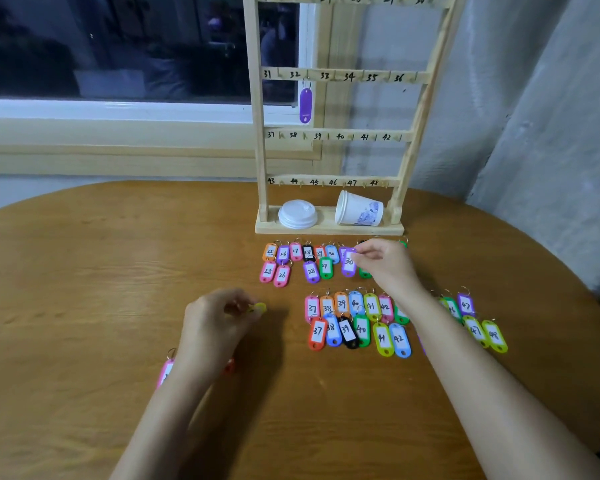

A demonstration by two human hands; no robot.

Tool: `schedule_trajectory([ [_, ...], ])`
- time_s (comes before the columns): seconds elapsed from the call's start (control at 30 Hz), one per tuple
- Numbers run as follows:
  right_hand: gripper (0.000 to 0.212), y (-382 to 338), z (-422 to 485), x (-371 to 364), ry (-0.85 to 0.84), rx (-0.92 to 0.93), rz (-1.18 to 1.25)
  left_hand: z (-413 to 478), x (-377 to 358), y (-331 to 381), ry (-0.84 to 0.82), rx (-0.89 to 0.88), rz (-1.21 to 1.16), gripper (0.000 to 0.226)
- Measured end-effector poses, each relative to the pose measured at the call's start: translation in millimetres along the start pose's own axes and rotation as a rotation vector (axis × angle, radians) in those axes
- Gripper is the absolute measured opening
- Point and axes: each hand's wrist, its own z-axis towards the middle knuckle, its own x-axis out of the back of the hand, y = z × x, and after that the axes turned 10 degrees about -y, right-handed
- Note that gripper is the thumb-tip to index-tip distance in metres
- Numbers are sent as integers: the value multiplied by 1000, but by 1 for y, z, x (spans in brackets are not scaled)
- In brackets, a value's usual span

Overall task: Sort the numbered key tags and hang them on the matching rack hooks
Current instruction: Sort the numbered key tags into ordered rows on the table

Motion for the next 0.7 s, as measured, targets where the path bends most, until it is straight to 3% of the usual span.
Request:
schedule_trajectory([
  [0.17, 4, -2, 21, -13, -64, -114, -253, -3, 2, -1, 38, 69, -204, 10],
  [0.37, 12, -3, 26, -20, -74, -181, -370, -7, 3, 4, 14, 119, -403, 6],
  [0.57, 15, -8, 12, -13, -31, -93, -379, -9, 1, 17, 4, 140, -558, 16],
  [0.7, 10, -28, -20, -15, -114, 47, -144, -13, -2, 25, -19, 148, -697, 16],
])
